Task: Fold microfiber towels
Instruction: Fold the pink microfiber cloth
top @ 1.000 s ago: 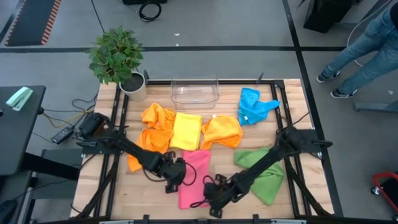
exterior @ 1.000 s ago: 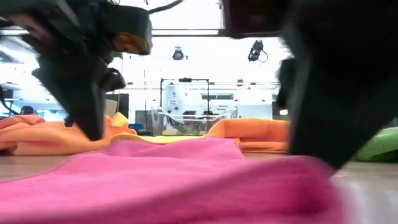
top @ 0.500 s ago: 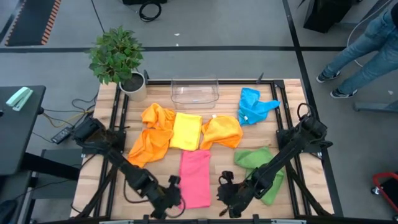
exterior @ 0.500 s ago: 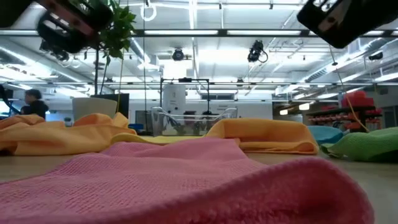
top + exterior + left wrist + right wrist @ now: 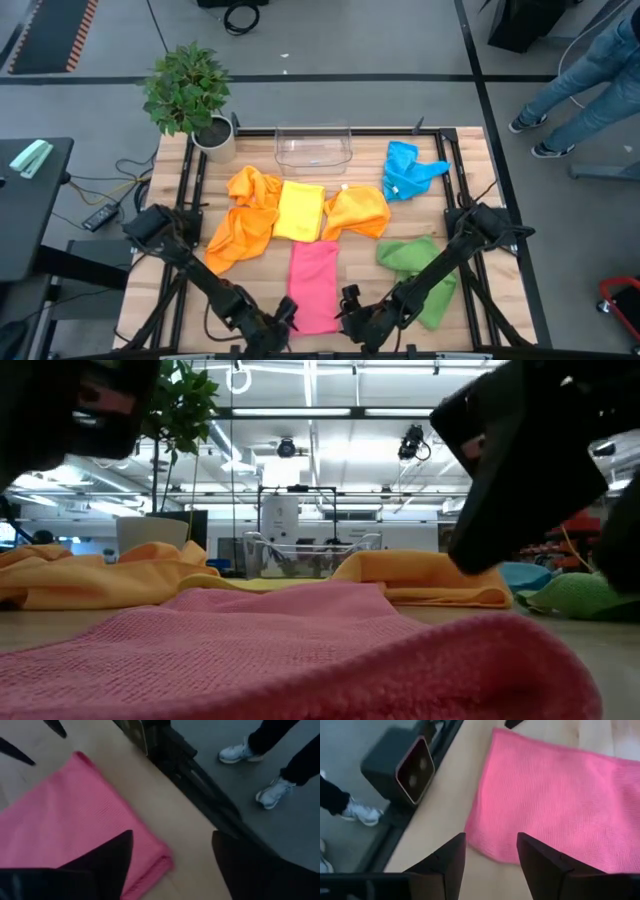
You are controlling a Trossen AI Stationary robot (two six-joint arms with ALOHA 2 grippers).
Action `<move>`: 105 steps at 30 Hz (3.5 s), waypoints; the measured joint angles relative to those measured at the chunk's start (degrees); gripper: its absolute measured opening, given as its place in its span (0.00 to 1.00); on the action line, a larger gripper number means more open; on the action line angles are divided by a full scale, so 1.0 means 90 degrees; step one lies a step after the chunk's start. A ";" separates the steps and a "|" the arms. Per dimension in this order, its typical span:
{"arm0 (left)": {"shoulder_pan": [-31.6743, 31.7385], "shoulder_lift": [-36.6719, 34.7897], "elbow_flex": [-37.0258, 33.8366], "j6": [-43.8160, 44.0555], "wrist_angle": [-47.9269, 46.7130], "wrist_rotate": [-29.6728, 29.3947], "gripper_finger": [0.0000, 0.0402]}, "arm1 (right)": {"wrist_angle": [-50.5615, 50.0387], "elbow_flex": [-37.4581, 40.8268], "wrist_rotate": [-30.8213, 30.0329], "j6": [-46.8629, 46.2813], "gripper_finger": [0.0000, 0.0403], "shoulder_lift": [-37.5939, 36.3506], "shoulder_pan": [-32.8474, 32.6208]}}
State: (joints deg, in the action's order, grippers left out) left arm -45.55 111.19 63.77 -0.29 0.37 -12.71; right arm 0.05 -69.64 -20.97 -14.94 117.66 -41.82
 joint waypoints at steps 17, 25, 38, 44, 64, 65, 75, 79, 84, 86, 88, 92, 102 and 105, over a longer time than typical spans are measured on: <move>0.0156 0.0157 0.0012 -0.1012 -0.0483 0.0335 0.41 | -0.0049 -0.0003 0.0002 -0.0124 0.46 0.0152 0.0005; 0.0241 0.0159 0.0002 -0.1006 -0.0537 0.0347 0.06 | 0.0205 -0.0006 0.0006 0.0446 0.46 0.0152 0.0005; 0.0251 0.0159 -0.0002 -0.0534 -0.0530 0.0283 0.02 | 0.0823 -0.0008 -0.0092 0.1542 0.46 0.0455 -0.0018; 0.0251 0.0162 -0.0002 -0.0472 -0.0527 0.0287 0.04 | 0.0765 -0.0008 0.0183 0.1547 0.38 0.0455 -0.0108; 0.0258 0.0166 -0.0005 -0.0029 -0.0494 0.0295 0.04 | 0.0764 -0.0178 -0.0298 0.1365 0.37 0.0511 -0.0295; 0.0258 0.0169 -0.0005 -0.0029 -0.0490 0.0296 0.05 | 0.0762 -0.0224 -0.0395 0.1379 0.38 0.0509 -0.0314; 0.0251 0.0169 -0.0005 -0.0034 -0.0489 0.0293 0.02 | 0.0651 -0.0162 -0.0404 0.1173 0.41 0.0509 -0.0225; 0.0252 0.0169 -0.0005 -0.0037 -0.0489 0.0293 0.05 | 0.0668 -0.0120 -0.0137 0.1161 0.40 0.0509 -0.0146; 0.0262 0.0169 -0.0005 -0.0039 -0.0489 0.0305 0.04 | 0.0883 -0.0115 -0.0056 0.1195 0.37 0.0710 -0.0100; 0.0280 0.0169 -0.0005 -0.0036 -0.0488 0.0314 0.02 | 0.1143 -0.0162 -0.0010 0.1214 0.36 0.0879 -0.0112; 0.0287 0.0169 -0.0005 0.0013 -0.0479 0.0316 0.02 | 0.1179 -0.0217 0.0042 0.1146 0.35 0.0951 -0.0117; 0.0287 0.0169 -0.0005 0.0127 -0.0477 0.0305 0.04 | 0.1119 -0.0241 -0.0093 0.1156 0.31 0.0943 -0.0196; 0.0292 0.0169 -0.0006 0.0132 -0.0425 0.0293 0.01 | 0.0945 -0.0234 -0.0209 0.1114 0.11 0.0912 -0.0304; 0.0295 0.0151 -0.0010 0.0314 -0.0270 0.0294 0.01 | 0.0803 -0.0277 -0.0203 0.0987 0.10 0.0863 -0.0259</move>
State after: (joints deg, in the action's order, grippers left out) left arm -42.89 112.54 63.68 2.53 -2.07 -10.06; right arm 7.28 -72.13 -22.80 -6.06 125.42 -44.15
